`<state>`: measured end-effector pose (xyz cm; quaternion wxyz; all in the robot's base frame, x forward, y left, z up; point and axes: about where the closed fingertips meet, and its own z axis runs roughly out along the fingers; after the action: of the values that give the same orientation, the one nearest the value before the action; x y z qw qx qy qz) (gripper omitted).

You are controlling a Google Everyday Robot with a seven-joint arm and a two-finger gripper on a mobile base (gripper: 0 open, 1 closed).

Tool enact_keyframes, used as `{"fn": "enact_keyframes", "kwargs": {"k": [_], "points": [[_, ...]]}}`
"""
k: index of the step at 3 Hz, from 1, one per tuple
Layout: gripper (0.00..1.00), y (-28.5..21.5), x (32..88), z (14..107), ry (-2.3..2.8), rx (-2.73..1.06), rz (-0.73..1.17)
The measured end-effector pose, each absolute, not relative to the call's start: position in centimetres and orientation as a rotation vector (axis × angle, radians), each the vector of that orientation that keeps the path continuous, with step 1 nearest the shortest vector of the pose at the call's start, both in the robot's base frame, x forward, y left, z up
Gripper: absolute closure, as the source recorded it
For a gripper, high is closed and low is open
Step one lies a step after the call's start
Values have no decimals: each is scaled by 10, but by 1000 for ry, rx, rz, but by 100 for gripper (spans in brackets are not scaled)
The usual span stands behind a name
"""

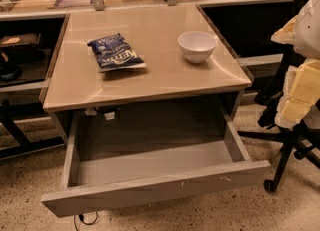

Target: Close top drawer

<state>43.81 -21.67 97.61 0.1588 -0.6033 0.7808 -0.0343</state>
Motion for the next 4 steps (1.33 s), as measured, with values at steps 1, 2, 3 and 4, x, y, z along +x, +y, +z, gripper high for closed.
{"fn": "enact_keyframes", "kwargs": {"k": [1, 2, 3, 4], "points": [[0, -217, 438, 976, 2232, -1725, -98], [19, -217, 438, 976, 2232, -1725, -98], [42, -217, 438, 976, 2232, -1725, -98], [65, -217, 438, 976, 2232, -1725, -98]]}}
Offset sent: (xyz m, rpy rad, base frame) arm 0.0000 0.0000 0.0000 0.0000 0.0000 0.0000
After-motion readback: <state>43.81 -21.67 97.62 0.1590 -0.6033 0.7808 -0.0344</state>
